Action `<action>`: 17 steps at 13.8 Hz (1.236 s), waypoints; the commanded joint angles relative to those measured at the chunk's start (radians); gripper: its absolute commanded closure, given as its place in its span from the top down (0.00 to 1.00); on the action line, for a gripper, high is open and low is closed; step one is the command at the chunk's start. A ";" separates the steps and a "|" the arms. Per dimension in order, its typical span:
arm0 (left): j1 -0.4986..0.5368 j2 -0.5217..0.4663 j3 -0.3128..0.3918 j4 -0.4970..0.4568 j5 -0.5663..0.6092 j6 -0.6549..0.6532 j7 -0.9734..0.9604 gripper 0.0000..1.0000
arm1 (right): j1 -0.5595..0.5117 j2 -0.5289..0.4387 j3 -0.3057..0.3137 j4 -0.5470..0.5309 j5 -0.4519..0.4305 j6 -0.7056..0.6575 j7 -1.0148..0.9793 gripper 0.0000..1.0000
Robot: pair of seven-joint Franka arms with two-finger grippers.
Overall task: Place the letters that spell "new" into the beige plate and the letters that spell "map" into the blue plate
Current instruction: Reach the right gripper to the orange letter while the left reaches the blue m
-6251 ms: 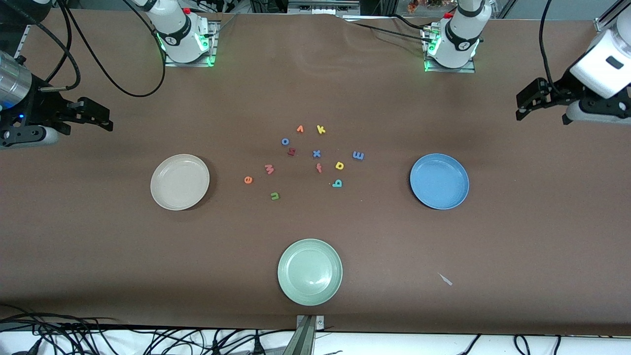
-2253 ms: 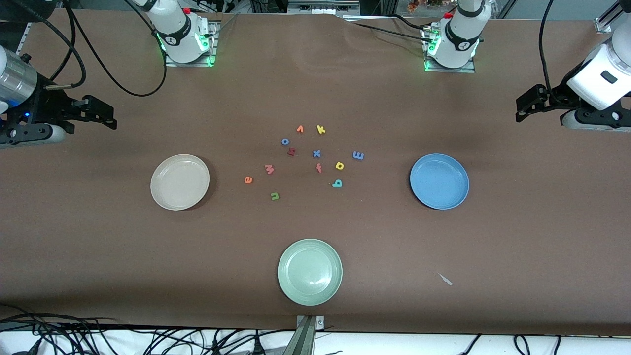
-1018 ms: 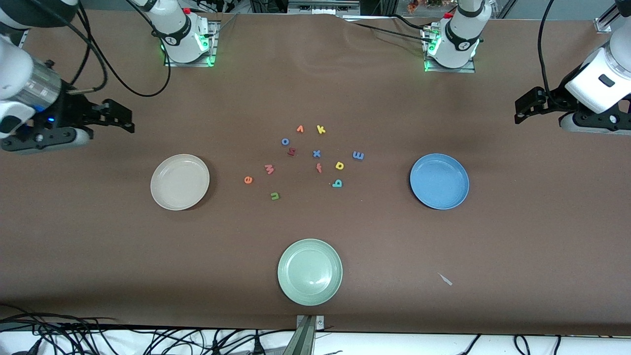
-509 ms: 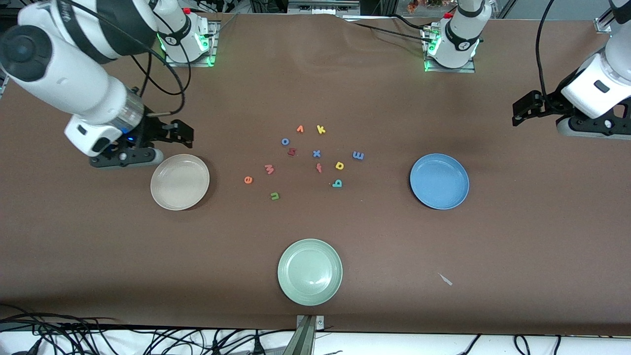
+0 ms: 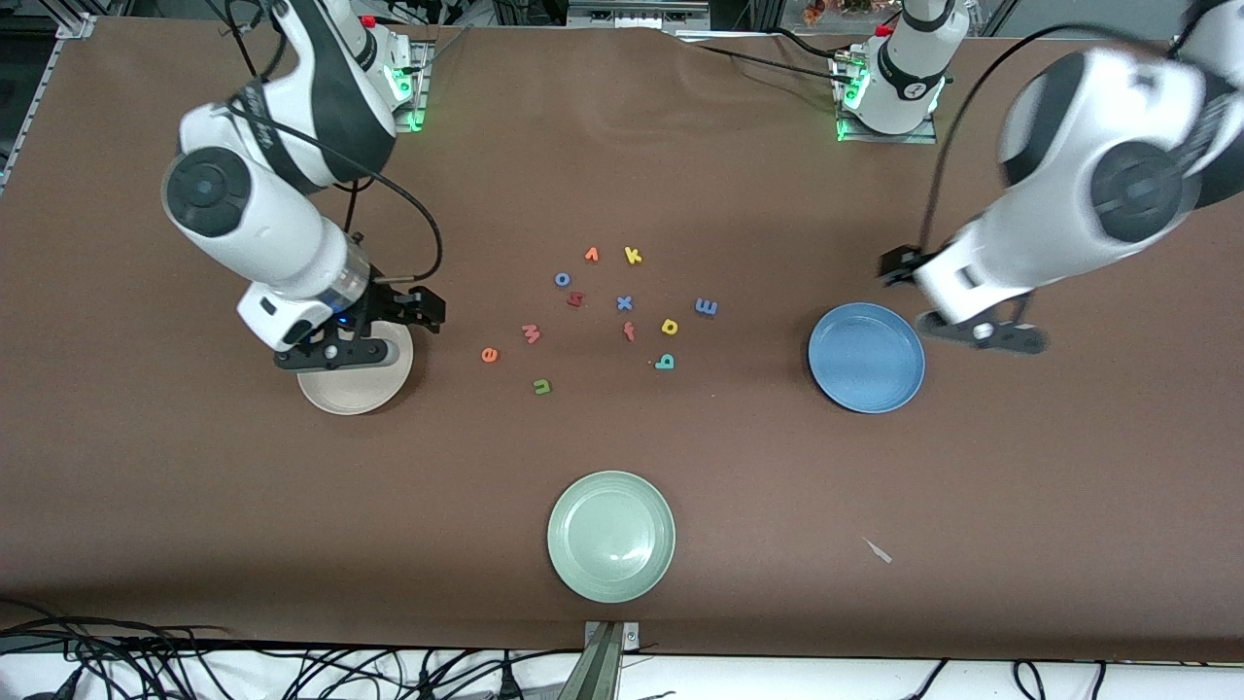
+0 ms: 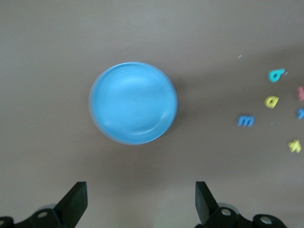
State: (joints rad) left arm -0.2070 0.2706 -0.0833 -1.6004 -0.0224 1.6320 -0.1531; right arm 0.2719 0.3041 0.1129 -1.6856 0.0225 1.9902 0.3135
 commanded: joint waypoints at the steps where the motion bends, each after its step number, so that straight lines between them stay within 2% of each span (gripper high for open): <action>1: -0.055 0.109 0.008 0.025 -0.074 0.072 -0.217 1.00 | 0.045 0.061 -0.004 -0.020 -0.075 0.073 0.082 1.00; 4: -0.136 0.208 0.008 0.017 -0.097 0.173 -0.498 1.00 | 0.066 0.145 -0.004 -0.020 -0.078 0.159 0.183 1.00; 6: -0.163 0.267 0.007 0.013 -0.167 0.215 -0.667 1.00 | 0.079 0.168 -0.004 -0.037 -0.078 0.200 0.183 1.00; 9: -0.230 0.301 0.004 -0.027 -0.209 0.319 -0.984 1.00 | 0.088 0.181 -0.004 -0.149 -0.078 0.373 0.205 1.00; 12: -0.270 0.286 -0.010 -0.159 -0.226 0.463 -1.208 1.00 | 0.098 0.190 -0.004 -0.279 -0.078 0.557 0.236 1.00; 15: -0.304 0.274 -0.027 -0.284 -0.225 0.653 -1.391 1.00 | 0.127 0.224 -0.006 -0.281 -0.076 0.596 0.257 1.00; 16: -0.310 0.265 -0.027 -0.330 -0.225 0.716 -1.413 0.92 | 0.131 0.230 -0.007 -0.282 -0.076 0.608 0.257 0.99; 17: -0.322 0.256 -0.027 -0.370 -0.225 0.773 -1.416 0.75 | 0.131 0.234 -0.007 -0.284 -0.076 0.608 0.257 0.99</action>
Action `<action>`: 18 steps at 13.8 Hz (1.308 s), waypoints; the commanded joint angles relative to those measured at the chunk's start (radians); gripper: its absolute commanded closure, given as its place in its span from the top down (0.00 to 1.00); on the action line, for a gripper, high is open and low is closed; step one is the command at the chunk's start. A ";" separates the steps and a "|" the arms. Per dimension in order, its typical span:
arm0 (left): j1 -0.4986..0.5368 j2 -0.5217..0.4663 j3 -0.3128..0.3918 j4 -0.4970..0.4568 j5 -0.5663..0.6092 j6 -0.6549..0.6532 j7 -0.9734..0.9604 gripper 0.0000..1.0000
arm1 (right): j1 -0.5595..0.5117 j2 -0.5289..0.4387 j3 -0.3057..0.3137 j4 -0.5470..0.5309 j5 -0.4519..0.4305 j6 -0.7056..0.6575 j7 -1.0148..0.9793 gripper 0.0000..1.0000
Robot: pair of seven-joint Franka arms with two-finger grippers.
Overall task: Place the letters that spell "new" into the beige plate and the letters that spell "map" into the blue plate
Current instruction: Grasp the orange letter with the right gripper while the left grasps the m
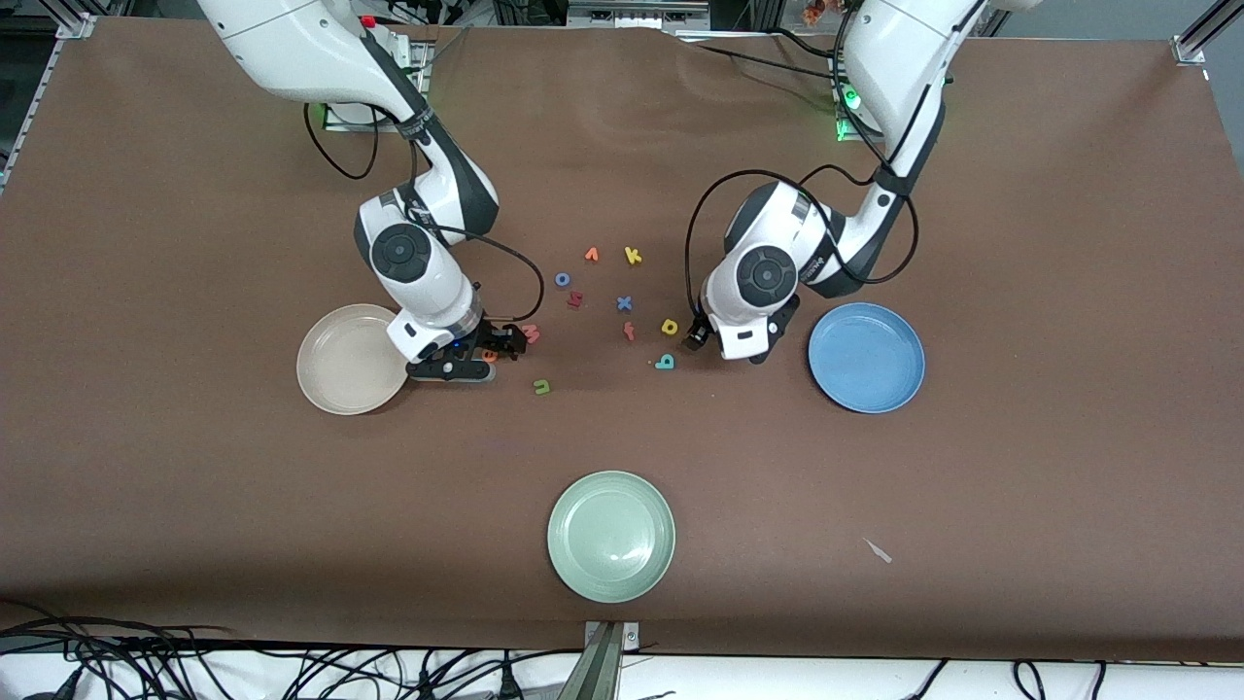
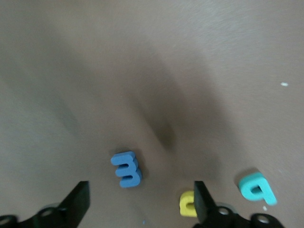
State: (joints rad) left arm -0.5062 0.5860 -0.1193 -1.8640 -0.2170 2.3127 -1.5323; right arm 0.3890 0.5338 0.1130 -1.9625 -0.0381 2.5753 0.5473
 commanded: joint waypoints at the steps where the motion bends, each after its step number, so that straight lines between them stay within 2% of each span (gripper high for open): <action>1: -0.035 -0.060 0.009 -0.131 -0.030 0.126 -0.040 0.71 | 0.014 0.009 -0.009 -0.009 -0.016 0.023 0.023 0.99; 3: -0.040 -0.061 0.009 -0.150 -0.030 0.134 -0.049 0.65 | 0.014 0.015 -0.010 -0.013 -0.017 0.023 0.025 0.98; 5: -0.043 -0.060 0.009 -0.150 -0.021 0.134 -0.048 0.46 | 0.014 0.021 -0.013 -0.019 -0.019 0.023 0.023 0.98; 7: -0.043 -0.057 0.009 -0.150 -0.021 0.132 -0.051 0.39 | 0.014 0.021 -0.015 -0.036 -0.023 0.032 0.026 0.98; 8: -0.043 -0.055 0.009 -0.149 -0.021 0.131 -0.051 0.28 | 0.014 0.021 -0.016 -0.045 -0.032 0.046 0.026 0.98; 10: -0.038 -0.057 0.009 -0.142 -0.021 0.128 -0.051 0.16 | 0.014 0.026 -0.030 -0.073 -0.040 0.086 0.025 0.97; 14: -0.032 -0.075 0.010 -0.133 -0.019 0.108 -0.046 0.16 | 0.014 0.034 -0.030 -0.075 -0.040 0.092 0.025 0.85; 16: -0.022 -0.098 0.021 -0.088 -0.003 0.000 -0.039 0.16 | 0.014 0.034 -0.030 -0.073 -0.040 0.092 0.025 0.77; 18: 0.018 -0.103 0.026 0.000 0.063 -0.158 -0.035 0.16 | 0.016 0.037 -0.030 -0.072 -0.040 0.092 0.025 0.67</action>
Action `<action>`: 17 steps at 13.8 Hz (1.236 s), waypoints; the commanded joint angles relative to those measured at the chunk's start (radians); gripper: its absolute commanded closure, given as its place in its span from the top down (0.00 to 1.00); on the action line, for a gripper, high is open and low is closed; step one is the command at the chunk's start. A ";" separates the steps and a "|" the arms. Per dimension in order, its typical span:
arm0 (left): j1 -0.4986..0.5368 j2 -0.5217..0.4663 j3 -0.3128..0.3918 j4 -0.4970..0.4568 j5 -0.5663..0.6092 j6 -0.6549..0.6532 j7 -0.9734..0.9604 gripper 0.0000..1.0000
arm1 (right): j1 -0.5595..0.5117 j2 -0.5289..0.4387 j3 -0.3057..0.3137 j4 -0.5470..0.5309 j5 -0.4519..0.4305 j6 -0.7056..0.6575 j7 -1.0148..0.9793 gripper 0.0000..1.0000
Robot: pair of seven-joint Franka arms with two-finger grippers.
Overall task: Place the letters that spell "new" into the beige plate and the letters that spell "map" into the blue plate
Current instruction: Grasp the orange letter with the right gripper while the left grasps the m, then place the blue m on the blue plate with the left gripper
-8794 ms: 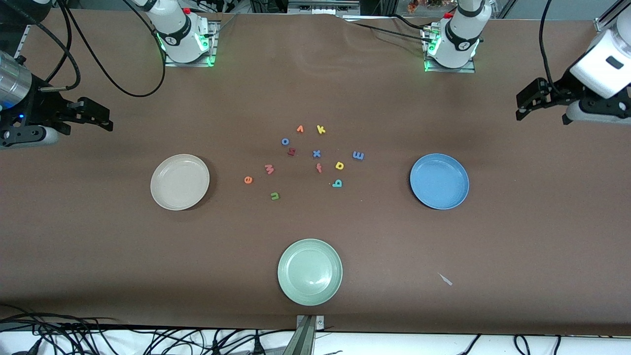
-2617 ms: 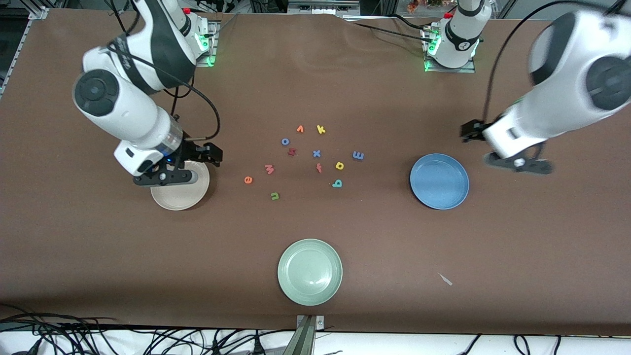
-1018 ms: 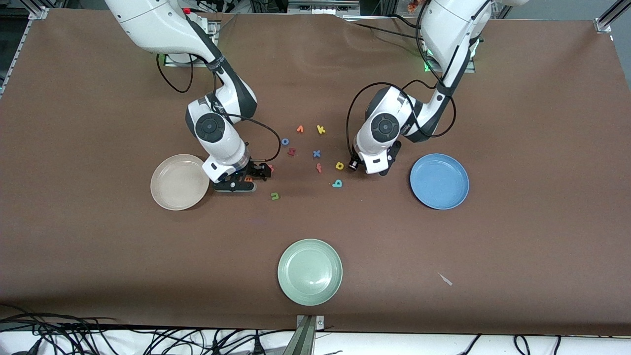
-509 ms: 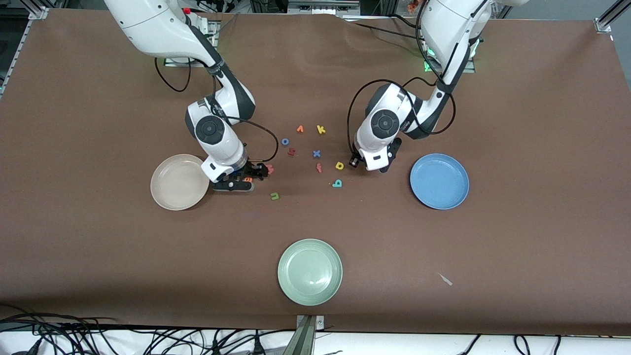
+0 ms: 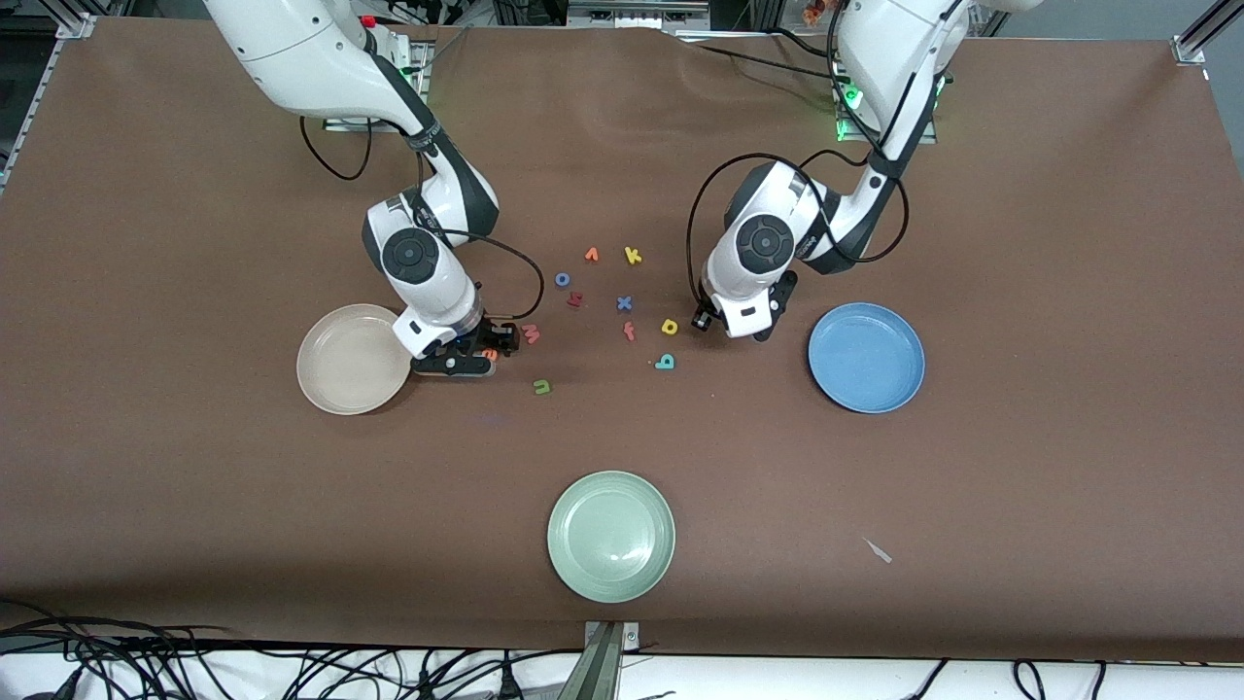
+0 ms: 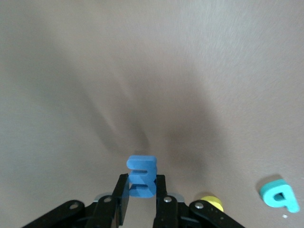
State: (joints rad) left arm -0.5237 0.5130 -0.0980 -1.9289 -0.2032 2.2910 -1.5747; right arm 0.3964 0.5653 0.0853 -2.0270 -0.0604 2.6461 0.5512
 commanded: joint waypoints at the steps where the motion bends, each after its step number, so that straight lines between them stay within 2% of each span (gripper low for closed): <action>1: 0.056 -0.030 0.006 0.105 0.098 -0.210 0.018 0.16 | 0.009 0.005 -0.003 -0.007 -0.018 0.021 0.019 0.60; 3: 0.137 -0.030 0.003 0.143 0.152 -0.284 0.137 0.16 | 0.009 0.005 -0.003 -0.007 -0.018 0.021 0.018 0.45; 4: 0.174 -0.028 0.004 0.143 0.153 -0.286 0.219 0.16 | 0.009 0.005 -0.003 -0.007 -0.018 0.021 0.016 0.42; 8: 0.330 0.011 0.006 0.133 0.156 -0.285 0.534 0.16 | 0.007 0.005 -0.003 -0.001 -0.018 0.018 0.009 0.41; 11: 0.386 0.077 0.004 0.133 0.156 -0.245 0.573 0.18 | 0.002 0.002 -0.004 0.002 -0.018 0.014 -0.002 0.30; 12: 0.390 0.091 0.004 0.131 0.156 -0.237 0.584 0.25 | 0.002 0.002 -0.004 0.002 -0.018 0.014 -0.002 0.27; 13: 0.398 0.091 0.004 0.131 0.156 -0.238 0.588 0.59 | 0.001 0.002 -0.004 0.004 -0.018 0.012 -0.004 0.24; 14: 0.399 0.085 0.004 0.133 0.156 -0.243 0.588 0.99 | 0.001 -0.002 -0.010 0.004 -0.018 0.009 -0.010 0.24; 15: 0.399 0.078 0.003 0.140 0.156 -0.252 0.587 1.00 | -0.002 -0.010 -0.021 0.008 -0.018 -0.015 -0.032 0.24; 17: 0.389 0.046 -0.005 0.146 0.153 -0.281 0.570 1.00 | -0.007 -0.045 -0.065 0.048 -0.013 -0.154 -0.138 0.24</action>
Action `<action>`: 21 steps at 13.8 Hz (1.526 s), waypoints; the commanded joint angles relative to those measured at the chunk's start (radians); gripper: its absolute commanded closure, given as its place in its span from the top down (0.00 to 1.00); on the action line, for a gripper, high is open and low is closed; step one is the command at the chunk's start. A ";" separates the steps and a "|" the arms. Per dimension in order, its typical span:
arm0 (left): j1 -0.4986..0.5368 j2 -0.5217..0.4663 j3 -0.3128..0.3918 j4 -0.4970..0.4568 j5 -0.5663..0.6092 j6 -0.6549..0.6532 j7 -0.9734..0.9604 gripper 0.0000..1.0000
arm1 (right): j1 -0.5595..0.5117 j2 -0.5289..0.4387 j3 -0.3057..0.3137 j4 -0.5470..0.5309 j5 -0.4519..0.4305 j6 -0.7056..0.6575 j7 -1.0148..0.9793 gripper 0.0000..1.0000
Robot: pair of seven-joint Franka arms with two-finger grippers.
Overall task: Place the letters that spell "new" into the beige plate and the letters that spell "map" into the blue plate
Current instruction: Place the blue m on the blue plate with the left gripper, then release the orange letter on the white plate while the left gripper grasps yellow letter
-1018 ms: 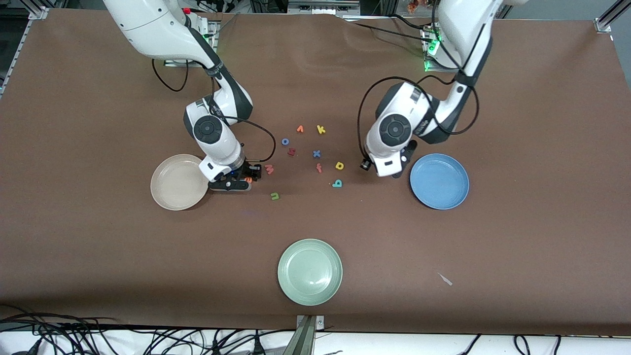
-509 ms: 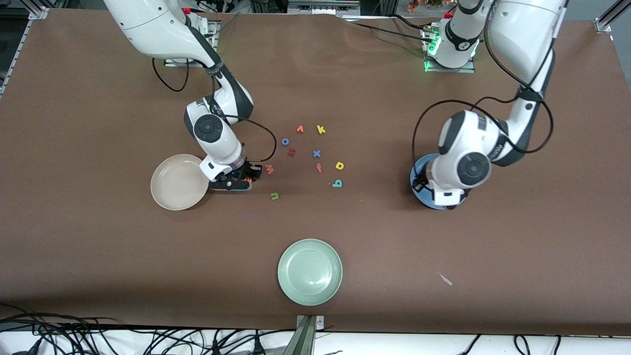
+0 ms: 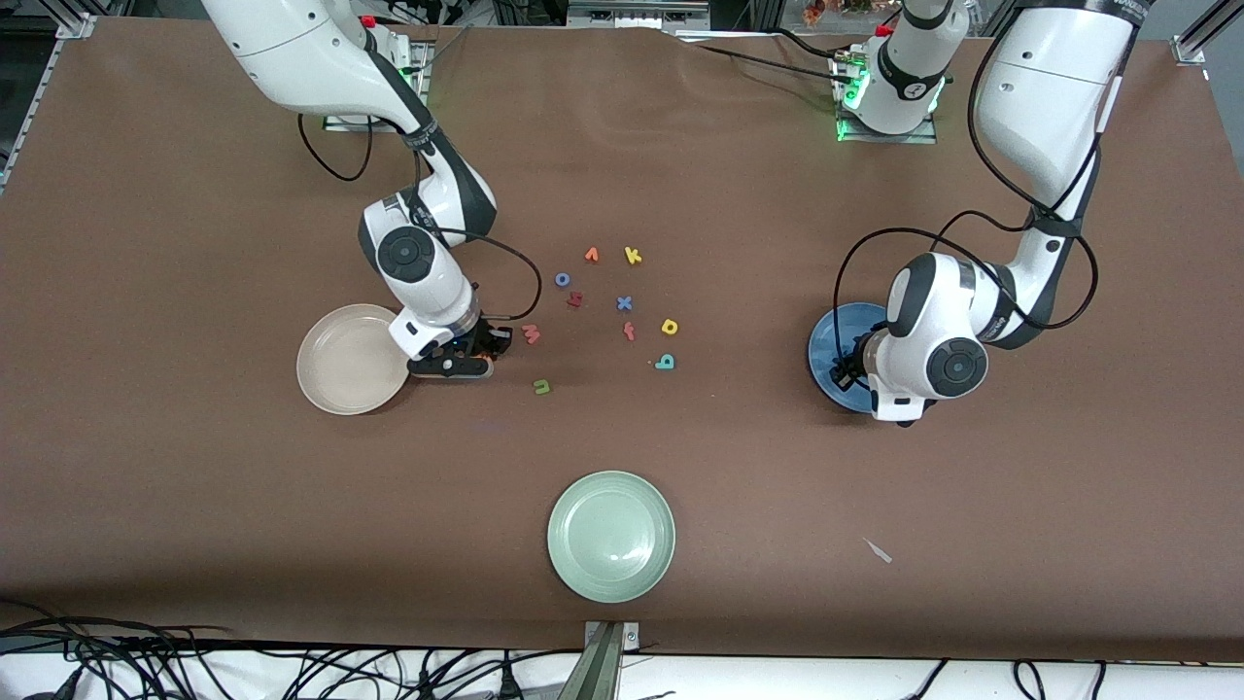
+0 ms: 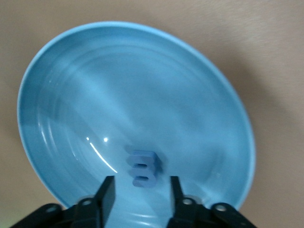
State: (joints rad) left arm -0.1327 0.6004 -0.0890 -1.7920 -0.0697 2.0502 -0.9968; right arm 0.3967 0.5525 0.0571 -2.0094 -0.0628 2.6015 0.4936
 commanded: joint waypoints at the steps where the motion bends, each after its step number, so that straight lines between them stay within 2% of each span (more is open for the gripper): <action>1: -0.010 -0.059 -0.018 0.010 0.008 -0.044 -0.023 1.00 | -0.009 -0.048 -0.061 0.056 -0.008 -0.174 -0.140 0.24; 4: -0.021 -0.076 -0.107 0.026 0.007 -0.044 -0.141 1.00 | -0.009 -0.094 -0.132 0.077 0.006 -0.291 -0.286 0.24; 7: -0.065 -0.059 -0.193 0.040 0.007 -0.022 -0.255 1.00 | -0.015 -0.166 -0.157 0.011 0.006 -0.348 -0.351 0.25; 8: -0.108 -0.041 -0.202 0.040 0.005 0.037 -0.285 0.99 | -0.015 -0.180 -0.175 -0.038 0.006 -0.312 -0.366 0.25; 10: -0.174 -0.007 -0.202 0.031 0.005 0.144 -0.376 0.97 | -0.015 -0.216 -0.184 -0.215 0.006 -0.092 -0.385 0.26; 11: -0.207 0.012 -0.202 0.036 0.008 0.184 -0.410 0.93 | -0.015 -0.220 -0.191 -0.251 0.006 -0.033 -0.386 0.27; 12: -0.229 0.027 -0.202 0.037 0.010 0.224 -0.422 0.87 | -0.015 -0.223 -0.192 -0.249 0.006 -0.035 -0.386 0.31; 13: -0.232 0.039 -0.201 0.036 0.016 0.246 -0.424 0.82 | -0.015 -0.226 -0.195 -0.244 0.006 -0.037 -0.388 0.43; 15: -0.243 0.079 -0.201 0.037 0.021 0.306 -0.424 0.81 | -0.015 -0.226 -0.197 -0.230 0.006 -0.052 -0.388 0.55; 18: -0.258 0.095 -0.201 0.037 0.019 0.344 -0.424 0.81 | -0.015 -0.224 -0.192 -0.142 0.020 -0.168 -0.372 0.61; 19: -0.258 0.096 -0.201 0.037 0.019 0.346 -0.424 0.79 | -0.012 -0.220 -0.188 -0.099 0.068 -0.225 -0.363 0.61; 21: -0.268 0.102 -0.201 0.037 0.021 0.346 -0.419 0.74 | 0.004 -0.212 -0.165 -0.069 0.162 -0.244 -0.351 0.64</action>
State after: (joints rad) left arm -0.3845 0.6978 -0.2952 -1.7648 -0.0700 2.3926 -1.4087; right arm 0.3865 0.3417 -0.1290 -2.1107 0.0336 2.3959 0.1297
